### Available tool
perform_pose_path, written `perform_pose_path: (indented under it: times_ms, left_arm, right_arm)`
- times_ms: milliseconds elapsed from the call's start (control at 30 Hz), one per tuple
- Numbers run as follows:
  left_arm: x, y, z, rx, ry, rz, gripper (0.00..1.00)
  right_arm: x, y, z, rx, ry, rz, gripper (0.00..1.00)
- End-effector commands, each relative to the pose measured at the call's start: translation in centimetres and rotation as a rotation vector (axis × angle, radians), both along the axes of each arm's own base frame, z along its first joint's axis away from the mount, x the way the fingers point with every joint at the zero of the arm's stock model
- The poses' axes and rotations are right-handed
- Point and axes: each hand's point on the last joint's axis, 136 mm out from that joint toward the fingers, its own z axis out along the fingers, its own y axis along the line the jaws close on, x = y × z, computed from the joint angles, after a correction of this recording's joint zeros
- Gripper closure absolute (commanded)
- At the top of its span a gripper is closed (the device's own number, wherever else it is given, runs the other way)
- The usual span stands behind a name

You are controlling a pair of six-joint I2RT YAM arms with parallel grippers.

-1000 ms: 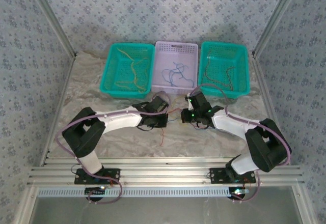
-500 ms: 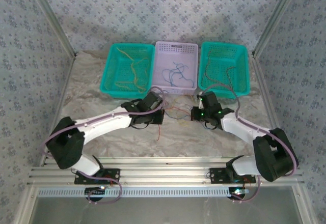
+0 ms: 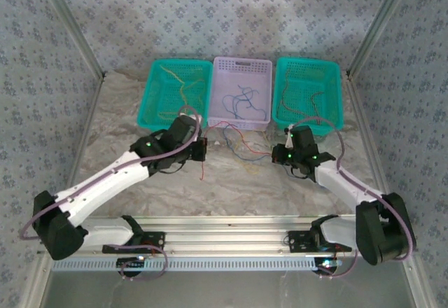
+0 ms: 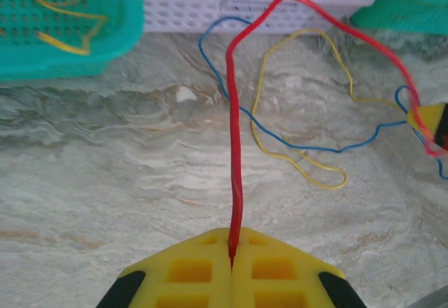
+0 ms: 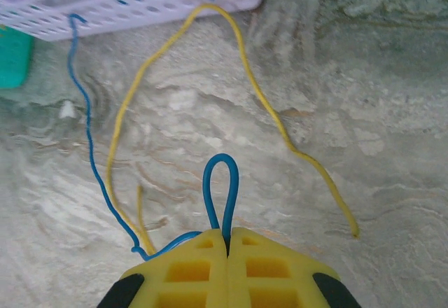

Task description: Untangle the cables

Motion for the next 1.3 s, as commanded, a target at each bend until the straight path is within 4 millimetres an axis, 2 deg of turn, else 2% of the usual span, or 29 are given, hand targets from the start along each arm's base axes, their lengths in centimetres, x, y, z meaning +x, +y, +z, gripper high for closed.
perform_pose_path:
  times_ms: [0, 133, 267, 433, 567, 800, 1067, 1167, 1267]
  left_arm:
    - [0.2, 1.8, 1.8, 0.03, -0.048, 0.024, 1.0]
    - [0.6, 2.7, 3.5, 0.013, -0.091, 0.049, 1.0]
    - [1.1, 2.7, 6.4, -0.044, -0.17, 0.057, 1.0]
    - [2.1, 1.7, 10.4, -0.11, -0.271, 0.041, 1.0]
    - [3.5, -0.2, 13.2, -0.164, -0.326, 0.014, 1.0]
    - [7.2, -5.3, 15.9, -0.197, -0.36, -0.064, 1.0]
    - [12.7, -13.0, 16.6, -0.229, -0.343, -0.167, 1.0]
    - [14.8, -15.9, 16.8, -0.244, -0.333, -0.207, 1.0]
    - [16.7, -19.0, 16.2, -0.264, -0.311, -0.251, 1.0]
  right_arm:
    - [-0.1, 0.7, 3.0, 0.072, -0.091, 0.026, 1.0]
    - [-0.3, -0.5, 6.1, 0.06, -0.188, -0.015, 1.0]
    - [-0.9, -2.5, 7.8, 0.03, -0.235, -0.094, 1.0]
    - [-1.9, -5.1, 9.6, 0.035, -0.311, -0.21, 1.0]
    - [-3.0, -6.6, 11.6, 0.042, -0.382, -0.274, 1.0]
    - [-5.3, -9.0, 15.1, 0.054, -0.496, -0.379, 1.0]
    - [-7.0, -9.8, 16.2, 0.051, -0.52, -0.391, 1.0]
    - [-7.4, -9.3, 16.2, 0.059, -0.52, -0.358, 1.0]
    - [-7.9, -8.5, 16.2, 0.08, -0.528, -0.309, 1.0]
